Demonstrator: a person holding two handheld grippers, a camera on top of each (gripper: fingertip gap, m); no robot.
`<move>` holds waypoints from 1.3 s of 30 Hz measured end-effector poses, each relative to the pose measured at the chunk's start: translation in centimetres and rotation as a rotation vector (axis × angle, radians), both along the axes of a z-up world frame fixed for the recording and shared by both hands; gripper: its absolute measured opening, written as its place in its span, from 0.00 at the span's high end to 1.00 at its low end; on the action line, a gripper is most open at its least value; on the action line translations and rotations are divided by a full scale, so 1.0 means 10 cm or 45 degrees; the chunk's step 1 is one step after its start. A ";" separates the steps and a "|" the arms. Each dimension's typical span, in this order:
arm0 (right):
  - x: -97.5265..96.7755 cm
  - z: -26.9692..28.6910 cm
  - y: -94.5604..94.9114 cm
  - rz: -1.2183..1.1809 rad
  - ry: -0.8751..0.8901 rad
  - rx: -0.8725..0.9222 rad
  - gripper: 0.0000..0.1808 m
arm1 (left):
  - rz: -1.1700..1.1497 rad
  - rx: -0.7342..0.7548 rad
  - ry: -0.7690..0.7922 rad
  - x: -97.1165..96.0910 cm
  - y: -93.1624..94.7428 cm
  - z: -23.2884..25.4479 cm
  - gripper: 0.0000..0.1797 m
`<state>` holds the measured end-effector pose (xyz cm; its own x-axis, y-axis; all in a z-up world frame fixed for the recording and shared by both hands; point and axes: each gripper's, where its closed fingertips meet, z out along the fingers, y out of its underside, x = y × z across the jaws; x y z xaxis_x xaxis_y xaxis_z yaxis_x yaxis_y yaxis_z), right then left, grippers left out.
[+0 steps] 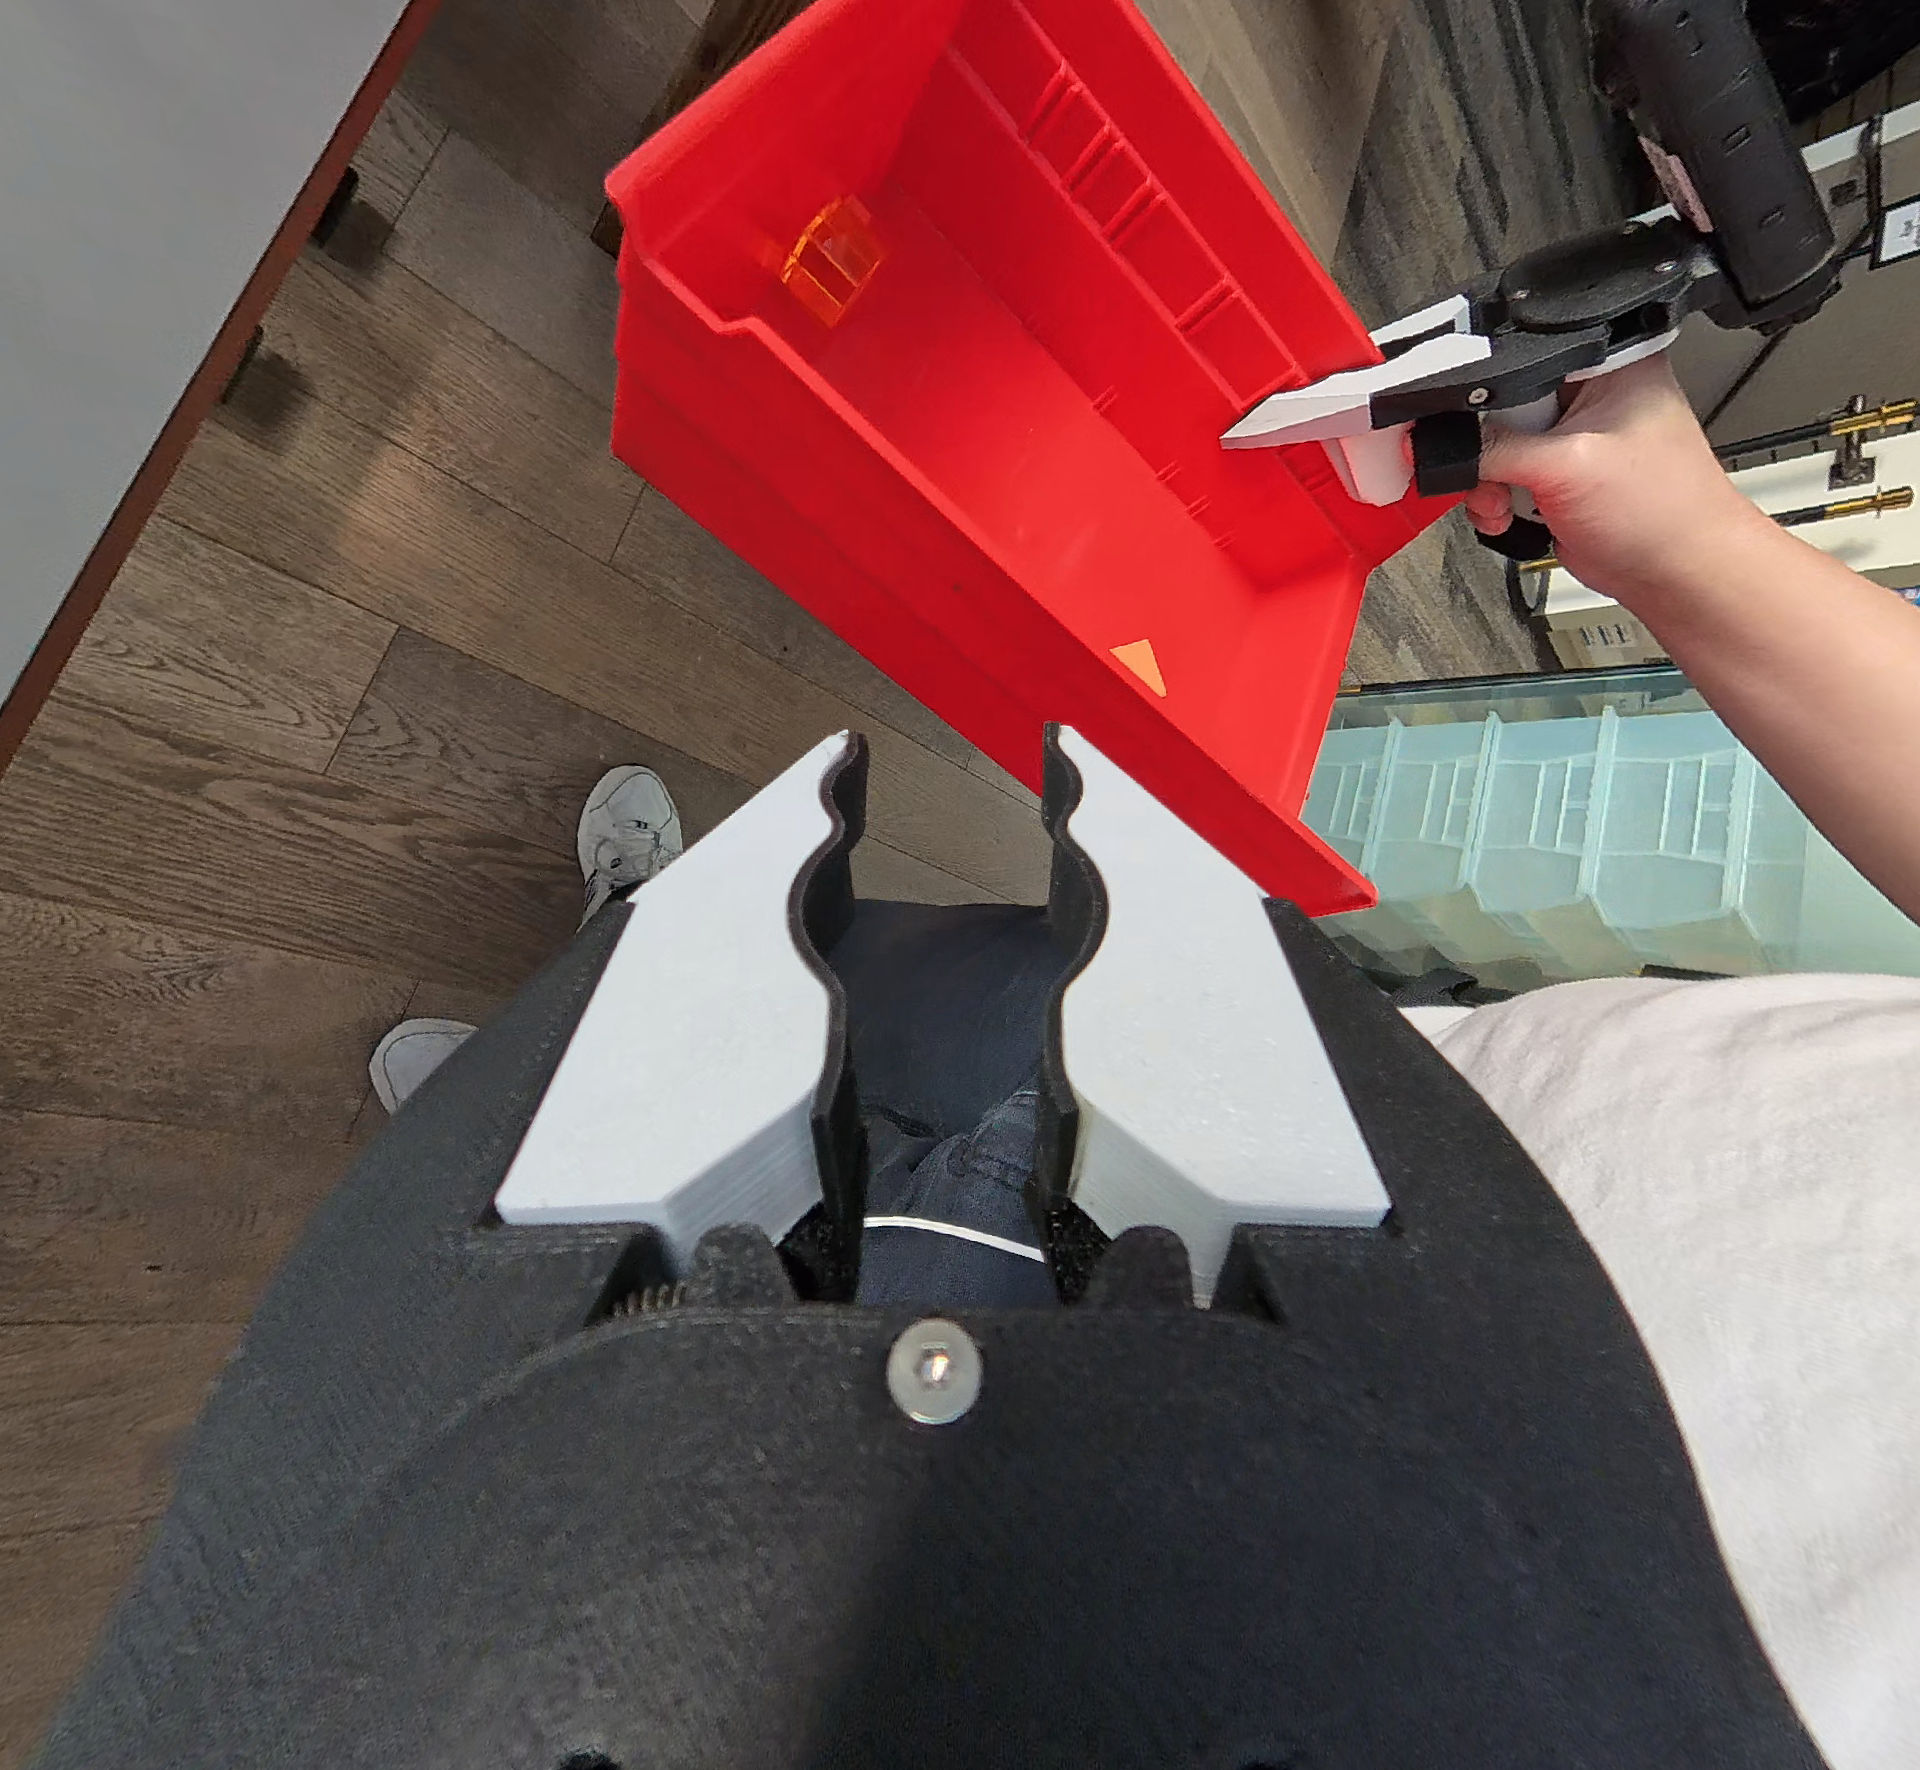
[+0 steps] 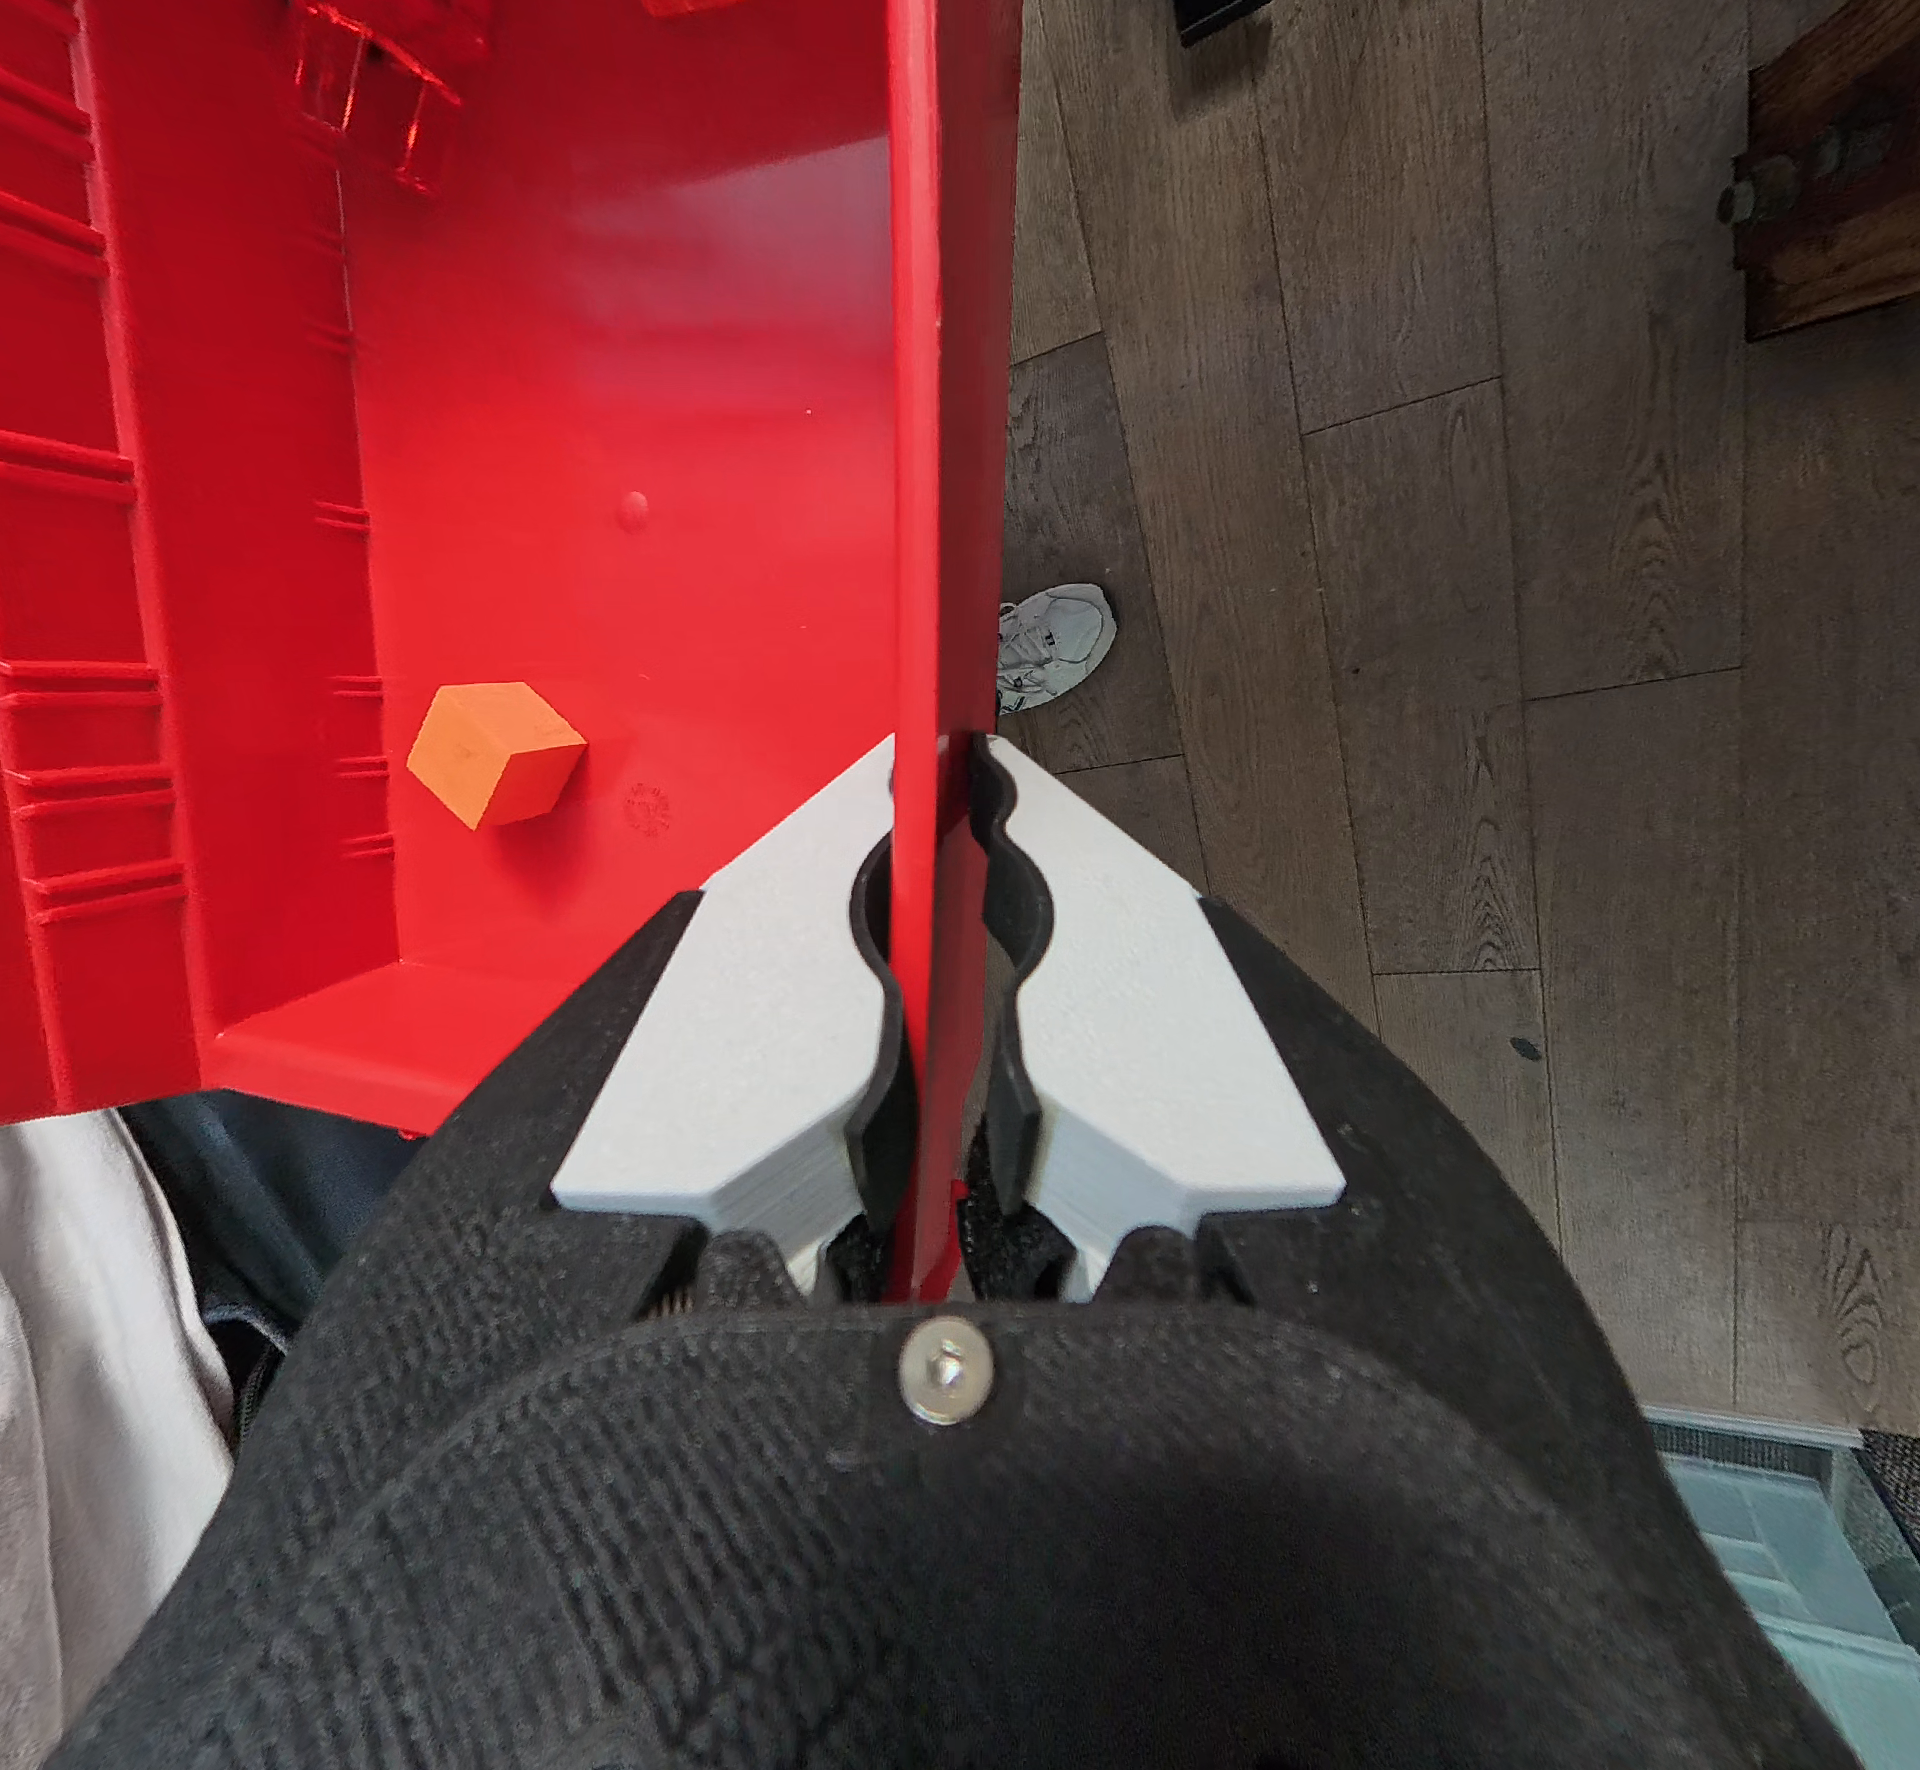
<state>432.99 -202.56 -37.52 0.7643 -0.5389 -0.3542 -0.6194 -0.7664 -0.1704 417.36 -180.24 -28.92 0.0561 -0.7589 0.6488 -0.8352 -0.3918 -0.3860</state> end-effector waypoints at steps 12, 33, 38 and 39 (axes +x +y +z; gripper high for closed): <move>0.30 0.45 -0.72 -0.435 -0.167 -0.012 0.98 | -0.489 -0.082 -0.119 0.78 -0.30 0.36 0.81; -0.24 0.39 -3.84 -1.433 -0.051 0.114 0.97 | -1.491 -0.059 -0.127 1.80 -3.42 0.56 0.87; 0.04 0.43 -4.94 -1.442 -0.020 0.010 0.98 | -1.479 -0.182 -0.143 2.44 -4.84 0.72 0.86; 0.13 0.45 -5.16 -1.440 -0.035 -0.009 0.97 | -1.495 -0.196 -0.181 2.58 -5.10 0.79 0.88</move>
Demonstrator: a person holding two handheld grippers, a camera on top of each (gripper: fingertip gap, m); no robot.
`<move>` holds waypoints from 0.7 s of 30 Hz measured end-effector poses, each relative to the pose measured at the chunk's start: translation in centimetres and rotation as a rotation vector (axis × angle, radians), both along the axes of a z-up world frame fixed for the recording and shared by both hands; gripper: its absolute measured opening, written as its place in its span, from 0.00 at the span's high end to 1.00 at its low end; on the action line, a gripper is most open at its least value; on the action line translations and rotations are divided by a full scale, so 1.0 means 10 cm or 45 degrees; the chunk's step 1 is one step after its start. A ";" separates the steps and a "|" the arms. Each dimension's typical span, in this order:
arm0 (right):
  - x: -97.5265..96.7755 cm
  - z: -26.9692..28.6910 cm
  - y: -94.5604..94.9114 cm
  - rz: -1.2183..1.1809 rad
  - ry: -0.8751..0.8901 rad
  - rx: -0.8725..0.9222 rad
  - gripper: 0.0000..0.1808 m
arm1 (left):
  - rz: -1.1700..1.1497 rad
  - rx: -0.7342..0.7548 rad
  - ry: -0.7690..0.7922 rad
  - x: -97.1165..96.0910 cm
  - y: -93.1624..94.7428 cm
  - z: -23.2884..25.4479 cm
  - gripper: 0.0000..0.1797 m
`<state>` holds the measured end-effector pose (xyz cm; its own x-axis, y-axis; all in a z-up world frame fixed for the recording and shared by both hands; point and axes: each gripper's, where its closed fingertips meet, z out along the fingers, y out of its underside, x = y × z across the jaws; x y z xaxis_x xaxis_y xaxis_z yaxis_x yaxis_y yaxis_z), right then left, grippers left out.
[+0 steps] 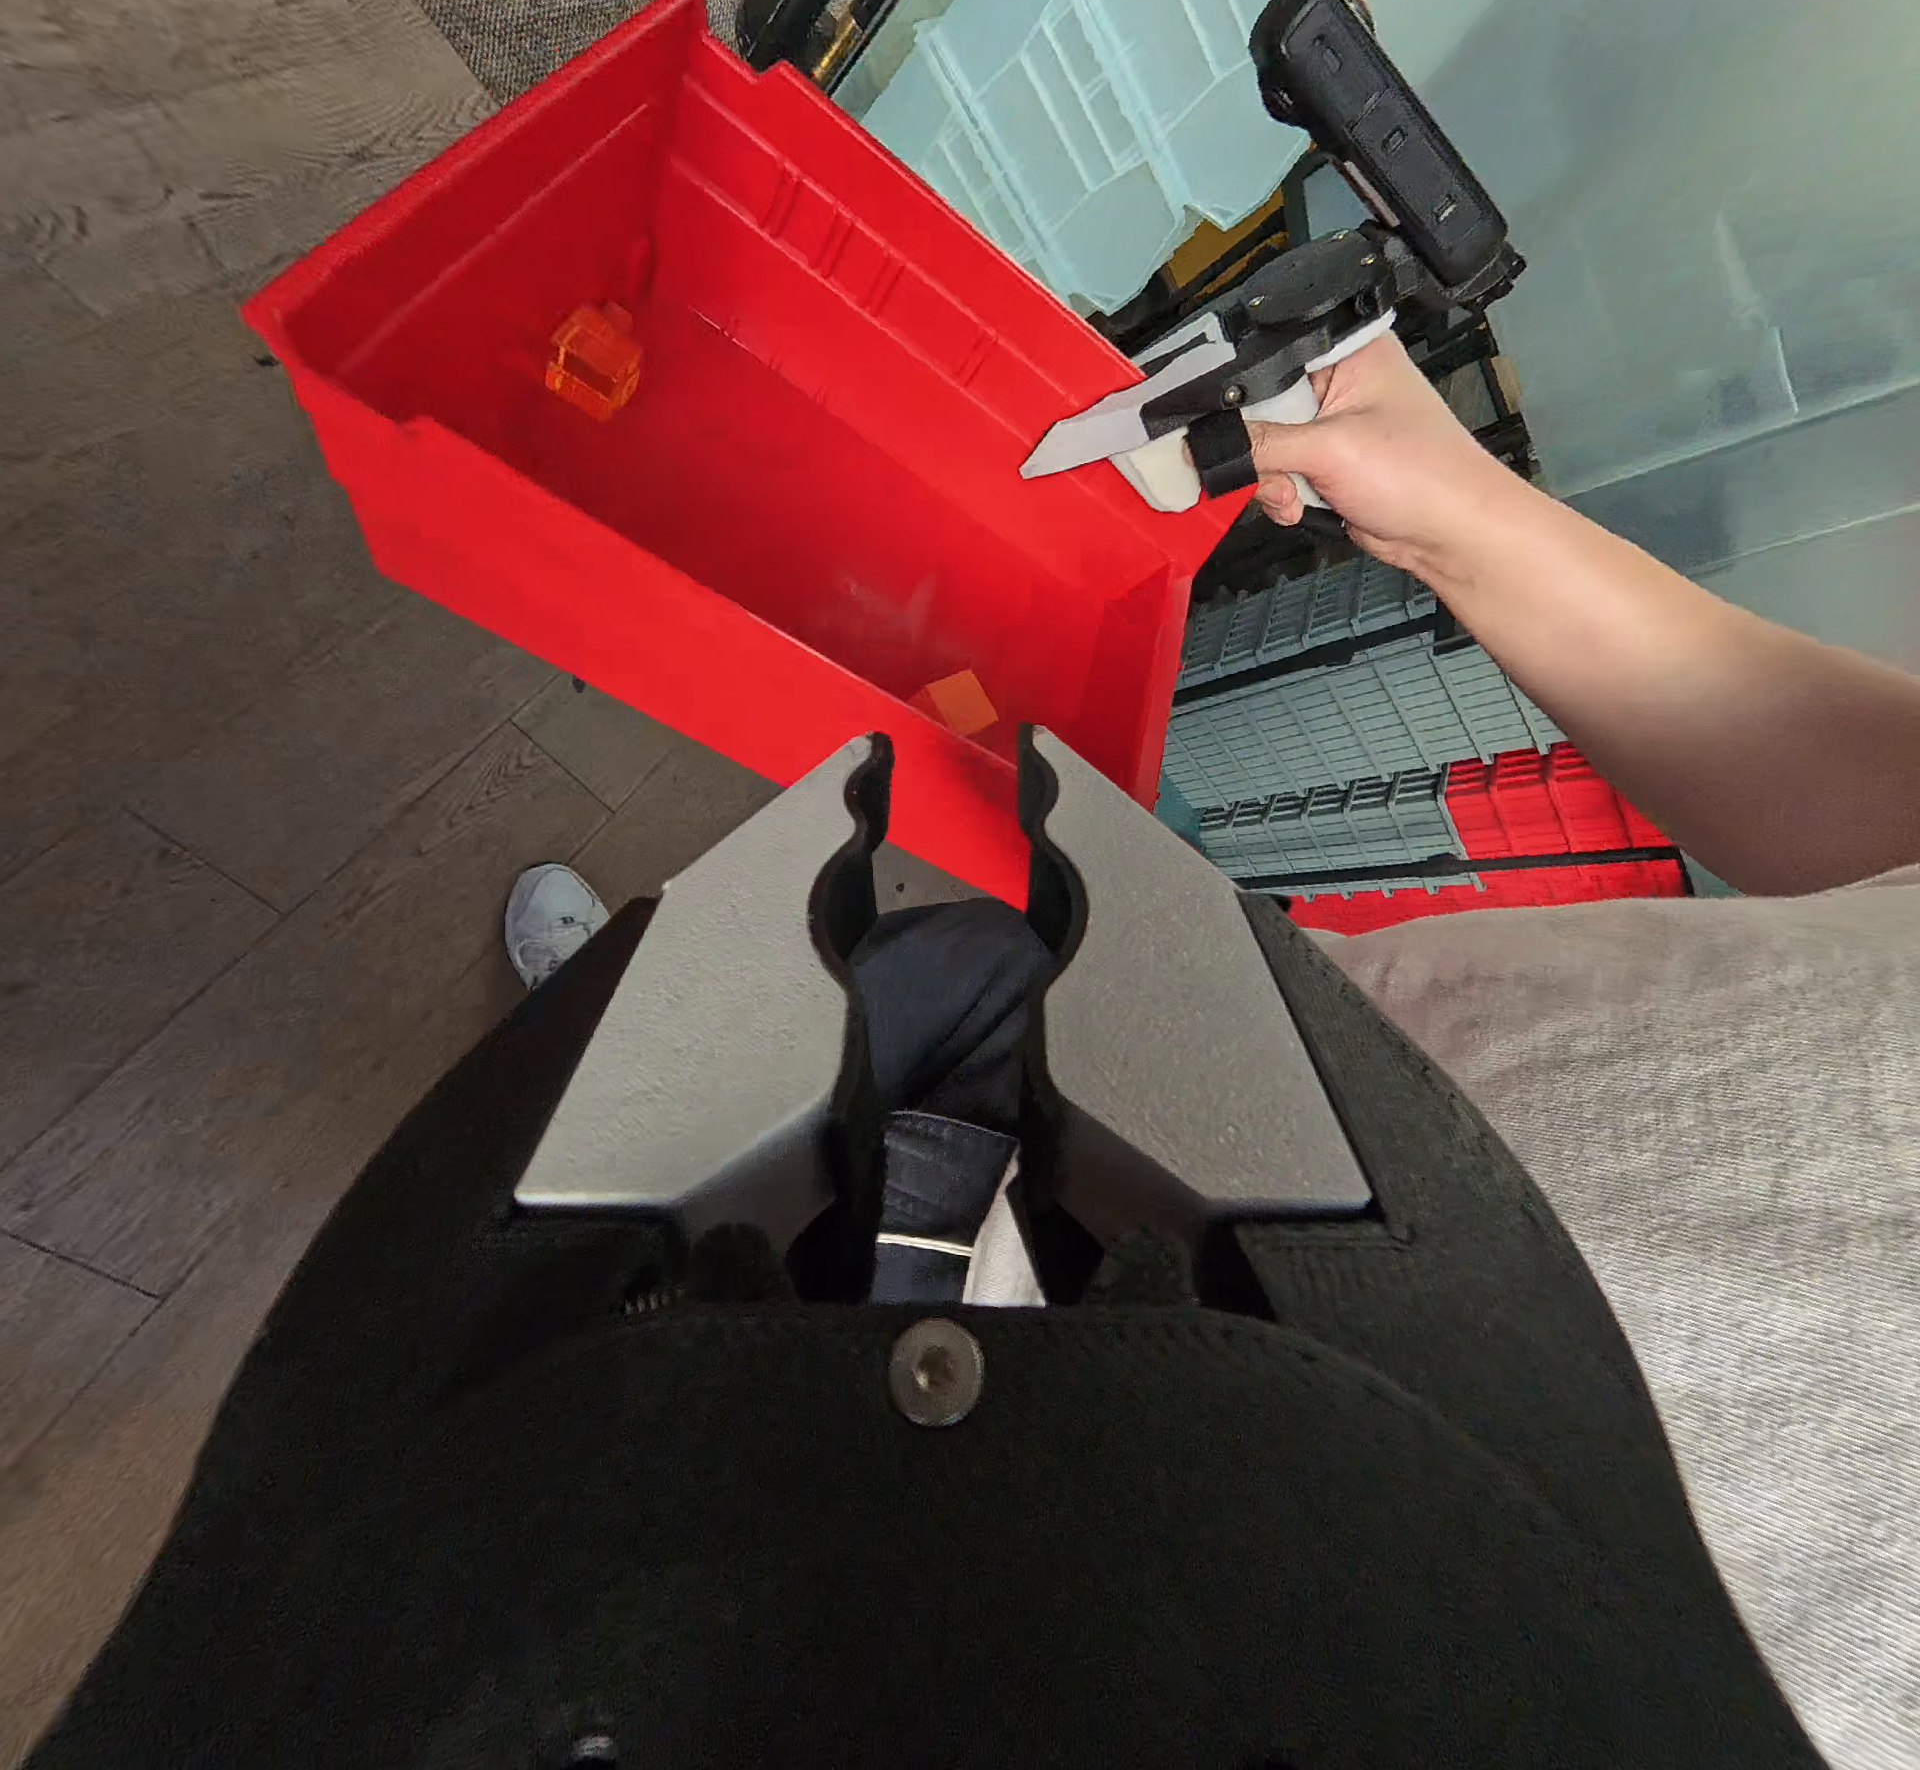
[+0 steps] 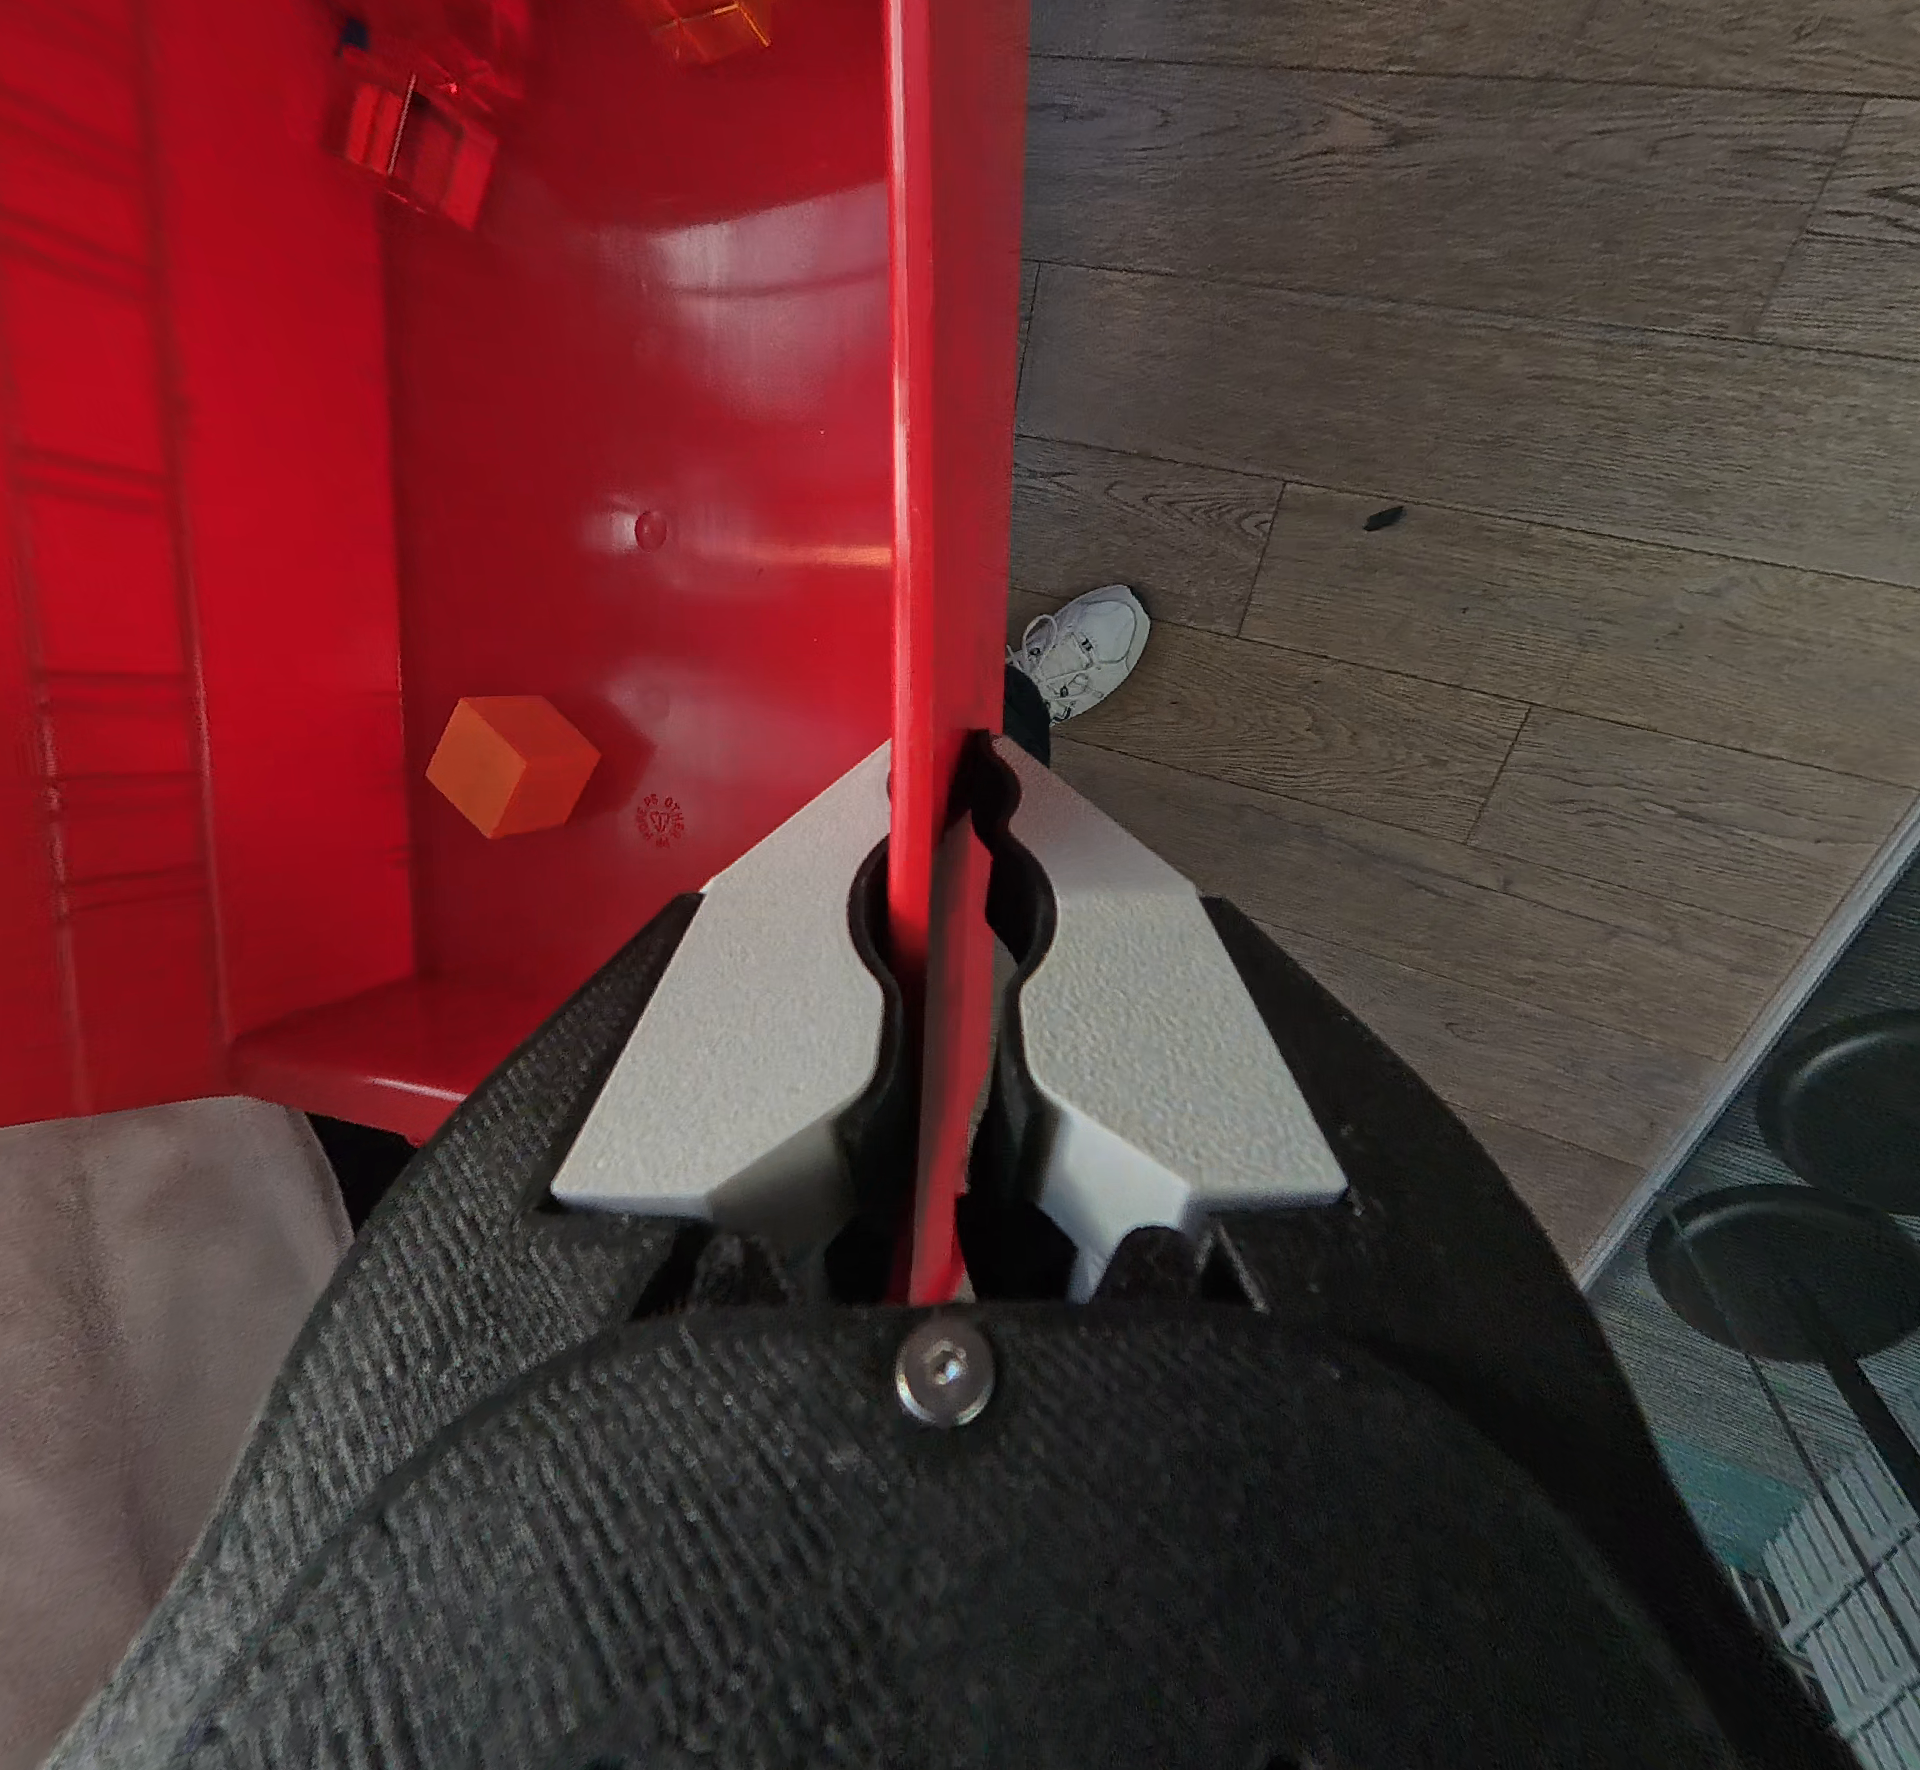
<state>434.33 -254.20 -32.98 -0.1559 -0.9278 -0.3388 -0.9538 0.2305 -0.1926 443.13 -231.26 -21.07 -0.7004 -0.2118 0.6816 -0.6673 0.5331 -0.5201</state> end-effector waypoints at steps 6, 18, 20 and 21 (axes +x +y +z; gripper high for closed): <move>0.56 0.10 -1.03 -0.060 -0.030 -0.054 0.97 | -0.093 0.046 -0.119 0.78 -1.05 0.13 0.86; 2.50 0.01 -2.00 -0.162 -0.040 0.045 0.97 | -0.074 0.014 -0.094 2.87 -2.18 0.03 0.85; 2.96 0.00 -2.14 -0.165 -0.028 0.029 0.96 | -0.059 0.003 -0.125 3.44 -2.31 0.04 0.86; 3.20 0.00 -2.19 -0.178 -0.015 0.033 0.96 | -0.051 0.027 -0.121 3.74 -2.36 0.04 0.85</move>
